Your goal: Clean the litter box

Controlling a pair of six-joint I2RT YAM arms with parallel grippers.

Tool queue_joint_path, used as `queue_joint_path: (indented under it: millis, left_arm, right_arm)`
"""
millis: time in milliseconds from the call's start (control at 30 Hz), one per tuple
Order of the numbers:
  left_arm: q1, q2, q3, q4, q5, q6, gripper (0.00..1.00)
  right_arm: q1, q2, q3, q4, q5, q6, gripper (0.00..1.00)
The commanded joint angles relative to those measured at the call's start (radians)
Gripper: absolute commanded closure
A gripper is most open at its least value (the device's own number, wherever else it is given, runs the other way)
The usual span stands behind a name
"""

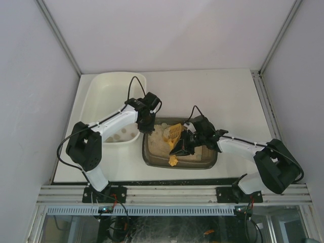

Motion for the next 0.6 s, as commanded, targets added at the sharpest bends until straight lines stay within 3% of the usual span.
queue_joint_path:
  millis: [0, 233, 567]
  left_arm:
    - [-0.01, -0.129, 0.031, 0.073, 0.223, -0.052, 1.0]
    - [-0.01, -0.134, 0.026, 0.078, 0.225, -0.048, 1.0]
    - [-0.01, -0.125, 0.028, 0.082, 0.229, -0.047, 1.0]
  right_arm:
    - [0.025, 0.09, 0.028, -0.156, 0.102, -0.057, 1.0]
    - [0.031, 0.139, 0.233, -0.536, 0.19, -0.144, 1.0]
    - [0.029, 0.005, 0.279, -0.723, 0.246, -0.14, 1.0]
